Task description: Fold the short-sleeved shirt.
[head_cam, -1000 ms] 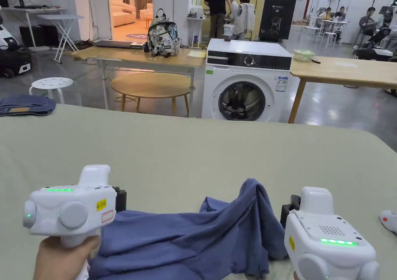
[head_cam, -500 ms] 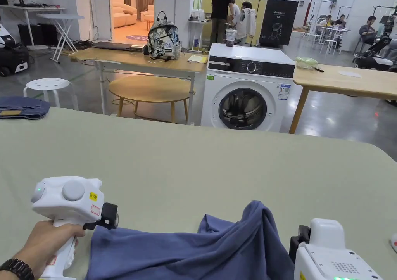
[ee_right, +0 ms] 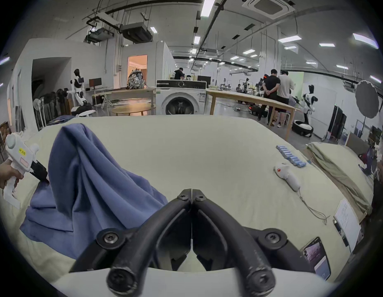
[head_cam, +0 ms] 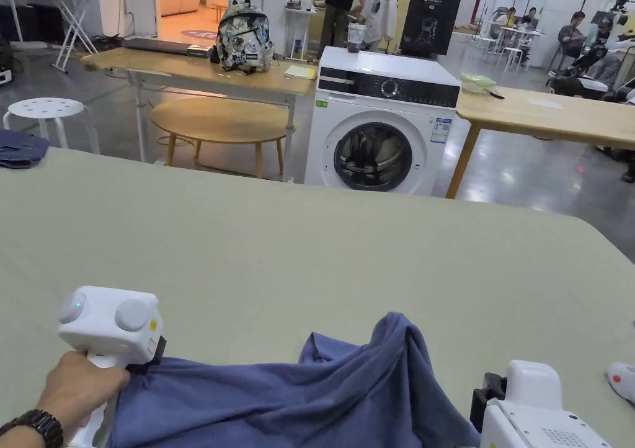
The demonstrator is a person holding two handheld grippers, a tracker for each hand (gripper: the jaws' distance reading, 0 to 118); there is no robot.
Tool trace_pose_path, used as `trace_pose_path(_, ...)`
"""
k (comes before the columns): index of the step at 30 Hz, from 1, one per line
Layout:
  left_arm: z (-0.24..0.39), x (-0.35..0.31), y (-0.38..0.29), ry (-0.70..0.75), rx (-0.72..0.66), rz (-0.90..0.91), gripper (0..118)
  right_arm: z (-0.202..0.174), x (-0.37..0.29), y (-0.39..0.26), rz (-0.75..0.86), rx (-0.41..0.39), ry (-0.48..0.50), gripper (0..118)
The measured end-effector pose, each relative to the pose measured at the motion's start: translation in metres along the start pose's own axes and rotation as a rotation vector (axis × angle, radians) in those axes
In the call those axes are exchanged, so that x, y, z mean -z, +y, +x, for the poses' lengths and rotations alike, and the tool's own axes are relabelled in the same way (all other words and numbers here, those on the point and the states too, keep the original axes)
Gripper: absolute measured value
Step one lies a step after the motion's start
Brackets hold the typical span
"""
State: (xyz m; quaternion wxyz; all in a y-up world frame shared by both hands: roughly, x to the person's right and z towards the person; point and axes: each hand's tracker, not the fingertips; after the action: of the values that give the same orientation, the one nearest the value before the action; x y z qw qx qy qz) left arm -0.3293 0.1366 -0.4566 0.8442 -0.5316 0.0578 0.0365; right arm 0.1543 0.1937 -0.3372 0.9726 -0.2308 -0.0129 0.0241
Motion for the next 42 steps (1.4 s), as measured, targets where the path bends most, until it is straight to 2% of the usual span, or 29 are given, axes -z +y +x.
trace_pose_path(3,-0.003,-0.011,-0.005,-0.005,-0.013,0.036,0,0.011,-0.001,0.002,-0.028,0.038,0.013,0)
trace_pose_path(6,-0.007,-0.027,-0.012,-0.040,-0.030,0.074,0,0.022,0.007,0.010,-0.135,0.066,0.083,0)
trace_pose_path(8,-0.004,-0.043,-0.021,-0.041,-0.025,0.100,0,0.029,0.018,0.014,-0.207,0.076,0.085,2)
trace_pose_path(9,-0.004,-0.049,-0.024,-0.045,-0.017,0.113,0,0.031,0.021,0.015,-0.230,0.090,0.086,17)
trace_pose_path(12,-0.002,-0.066,-0.033,-0.052,-0.014,0.146,0,0.038,0.038,0.013,-0.303,0.154,0.118,72)
trace_pose_path(13,-0.001,-0.071,-0.036,-0.056,-0.017,0.153,0,0.040,0.043,0.013,-0.330,0.178,0.128,73)
trace_pose_path(15,0.001,-0.081,-0.042,-0.065,-0.019,0.167,0,0.039,0.054,0.013,-0.361,0.241,0.154,73)
trace_pose_path(17,0.002,-0.087,-0.047,-0.068,-0.015,0.181,0,0.036,0.070,0.011,-0.449,0.268,0.161,73)
trace_pose_path(21,0.004,-0.094,-0.055,-0.078,-0.010,0.188,0,0.023,0.094,0.001,-0.587,0.259,0.157,73)
trace_pose_path(22,0.004,-0.094,-0.057,-0.079,-0.011,0.185,0,0.020,0.099,-0.004,-0.625,0.272,0.166,67)
trace_pose_path(23,0.003,-0.094,-0.059,-0.079,-0.013,0.183,0,0.016,0.104,-0.009,-0.670,0.272,0.158,54)
trace_pose_path(24,0.003,-0.093,-0.059,-0.077,-0.015,0.181,0,0.012,0.107,-0.013,-0.696,0.271,0.151,26)
trace_pose_path(25,0.002,-0.093,-0.061,-0.078,-0.017,0.178,0,0.007,0.109,-0.017,-0.685,0.256,0.151,13)
trace_pose_path(27,0.003,-0.093,-0.065,-0.078,-0.018,0.174,0,0.004,0.107,-0.022,-0.674,0.220,0.130,7)
trace_pose_path(29,-0.001,-0.080,-0.061,-0.076,-0.014,0.168,0,0.004,0.104,-0.026,-0.646,0.190,0.142,6)
trace_pose_path(34,-0.003,-0.077,-0.060,-0.073,-0.012,0.162,0,0.001,0.080,-0.021,-0.607,0.192,0.141,4)
trace_pose_path(39,-0.004,-0.085,-0.057,-0.058,-0.004,0.195,0,-0.001,0.057,0.000,-0.462,0.080,0.065,3)
trace_pose_path(42,-0.007,-0.102,-0.052,-0.049,-0.009,0.234,0,0.006,0.039,0.026,-0.355,0.050,0.027,3)
